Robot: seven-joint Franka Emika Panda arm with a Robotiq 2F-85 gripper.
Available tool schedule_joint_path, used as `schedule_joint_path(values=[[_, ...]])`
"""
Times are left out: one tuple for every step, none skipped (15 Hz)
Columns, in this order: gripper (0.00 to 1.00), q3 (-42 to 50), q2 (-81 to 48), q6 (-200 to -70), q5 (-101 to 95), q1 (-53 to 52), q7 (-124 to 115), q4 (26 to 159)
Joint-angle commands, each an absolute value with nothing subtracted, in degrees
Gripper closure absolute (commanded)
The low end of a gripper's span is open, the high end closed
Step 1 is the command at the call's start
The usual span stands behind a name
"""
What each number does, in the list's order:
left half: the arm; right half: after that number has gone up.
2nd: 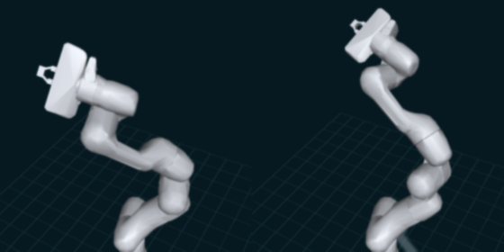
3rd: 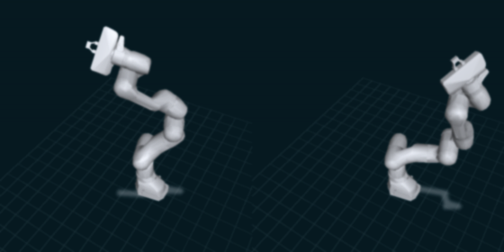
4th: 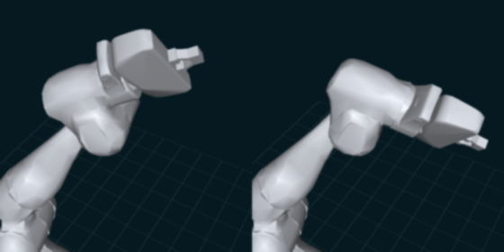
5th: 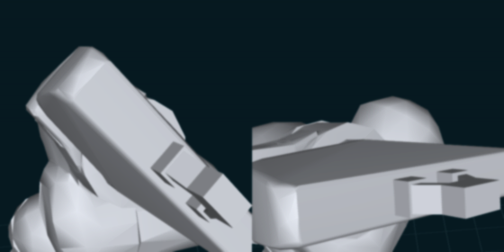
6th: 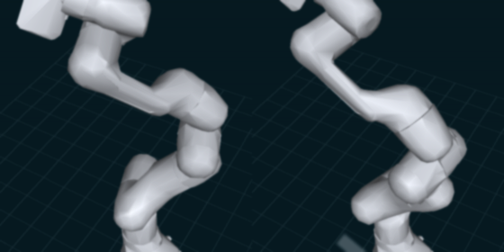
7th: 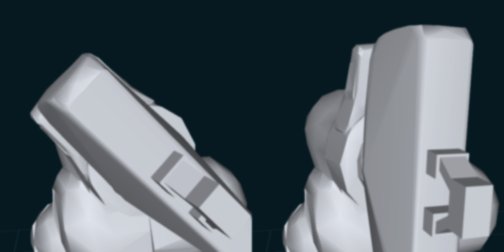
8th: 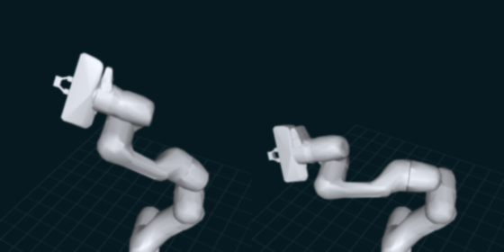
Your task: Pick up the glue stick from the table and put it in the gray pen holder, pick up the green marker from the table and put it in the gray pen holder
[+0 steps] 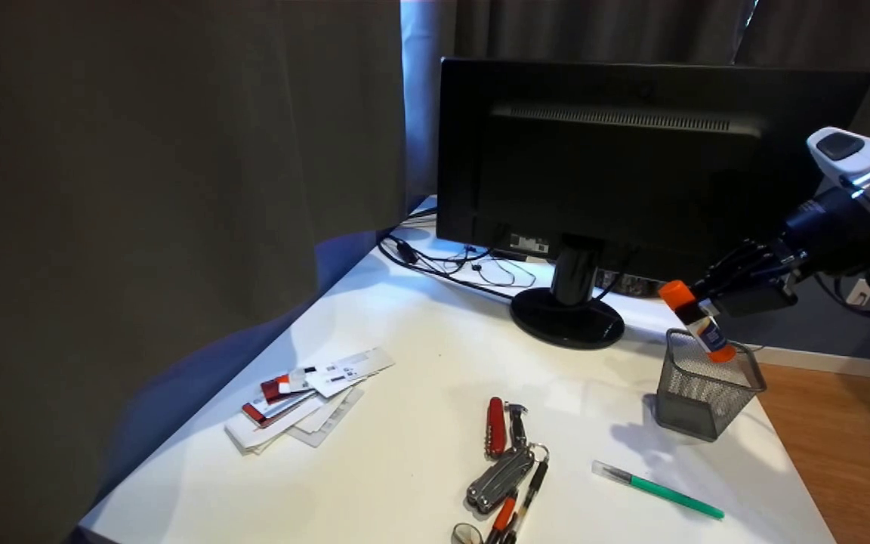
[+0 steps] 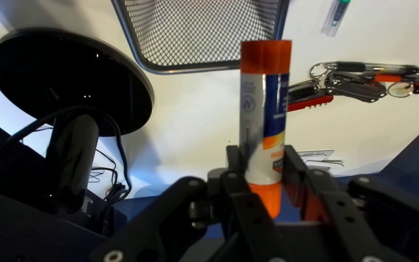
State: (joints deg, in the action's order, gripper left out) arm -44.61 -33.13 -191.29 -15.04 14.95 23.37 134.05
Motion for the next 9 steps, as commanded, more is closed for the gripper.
schedule_joint_path(values=[[0.92, -41.88, -34.21, -192.72, -19.20, 13.61, 20.48, 133.40], [0.92, -41.53, -34.86, -192.59, -19.71, 13.43, 20.39, 132.98], [0.92, -41.18, -35.32, -192.53, -20.13, 13.28, 20.26, 132.77], [0.92, -40.94, -35.79, -192.47, -20.45, 13.20, 20.15, 132.57], [0.92, -40.59, -36.09, -192.42, -20.65, 13.05, 20.08, 132.52], [0.92, -40.38, -36.40, -192.48, -20.81, 12.89, 19.97, 132.37], [0.92, -40.14, -36.73, -192.48, -20.91, 12.73, 19.92, 132.28], [0.92, -40.18, -37.17, -192.59, -21.04, 12.73, 19.87, 132.10], [0.92, -39.99, -37.34, -192.59, -21.13, 12.58, 19.83, 132.00]])
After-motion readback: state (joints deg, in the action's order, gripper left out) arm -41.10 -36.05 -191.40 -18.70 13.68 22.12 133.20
